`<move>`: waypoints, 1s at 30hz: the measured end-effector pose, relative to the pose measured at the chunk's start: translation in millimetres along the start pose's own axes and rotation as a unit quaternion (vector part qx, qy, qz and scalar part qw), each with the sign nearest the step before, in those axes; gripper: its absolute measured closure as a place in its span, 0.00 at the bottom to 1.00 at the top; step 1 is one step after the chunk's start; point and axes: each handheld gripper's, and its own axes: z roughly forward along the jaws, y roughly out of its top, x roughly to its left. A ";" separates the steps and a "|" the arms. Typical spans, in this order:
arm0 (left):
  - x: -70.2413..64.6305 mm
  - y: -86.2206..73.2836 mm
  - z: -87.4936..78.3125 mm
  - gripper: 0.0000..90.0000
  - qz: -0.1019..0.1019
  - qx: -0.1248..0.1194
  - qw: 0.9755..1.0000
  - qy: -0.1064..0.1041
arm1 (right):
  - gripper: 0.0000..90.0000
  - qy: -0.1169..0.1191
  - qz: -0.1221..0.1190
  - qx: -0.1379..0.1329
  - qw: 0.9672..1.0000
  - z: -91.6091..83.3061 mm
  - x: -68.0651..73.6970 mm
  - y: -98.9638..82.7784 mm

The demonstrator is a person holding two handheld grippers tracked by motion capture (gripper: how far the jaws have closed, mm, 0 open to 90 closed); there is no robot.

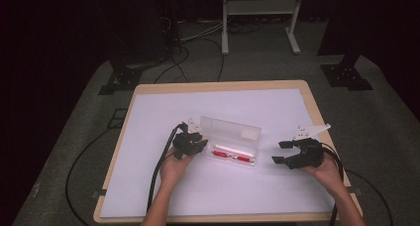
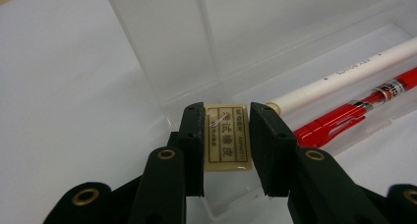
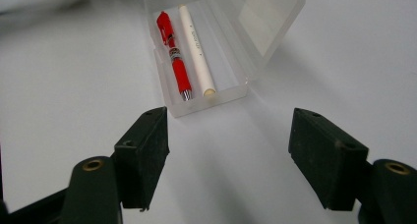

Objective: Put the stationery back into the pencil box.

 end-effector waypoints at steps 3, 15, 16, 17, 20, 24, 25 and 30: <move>1.0 -0.1 1.3 0.76 0.002 0.005 1.000 0.002 | 0.34 -0.001 0.000 -0.001 1.000 -0.6 0.1 0.1; 2.6 -1.6 8.5 0.76 -0.007 0.014 1.000 -0.002 | 0.34 -0.002 -0.001 -0.002 1.000 -2.0 0.0 0.1; 2.3 -1.9 9.4 0.76 -0.011 0.013 1.000 -0.002 | 0.34 -0.002 -0.001 -0.002 1.000 -2.0 0.1 0.1; 2.6 -2.1 9.7 0.76 -0.011 0.015 1.000 -0.002 | 0.34 -0.001 -0.001 -0.002 1.000 -2.0 0.3 0.1; 3.5 -2.3 10.1 0.75 -0.013 0.016 1.000 -0.003 | 0.34 -0.001 -0.001 -0.002 1.000 -2.1 0.3 0.1; 2.9 -2.4 11.0 0.75 -0.012 0.018 1.000 -0.004 | 0.34 -0.001 -0.002 -0.003 1.000 -2.3 0.4 0.1; 3.0 -2.5 11.4 0.75 -0.013 0.019 1.000 -0.004 | 0.34 -0.001 -0.002 -0.003 1.000 -2.3 0.4 0.1; 3.5 -2.9 13.0 0.75 -0.017 0.019 1.000 -0.006 | 0.34 -0.001 -0.002 -0.003 1.000 -2.3 0.4 0.1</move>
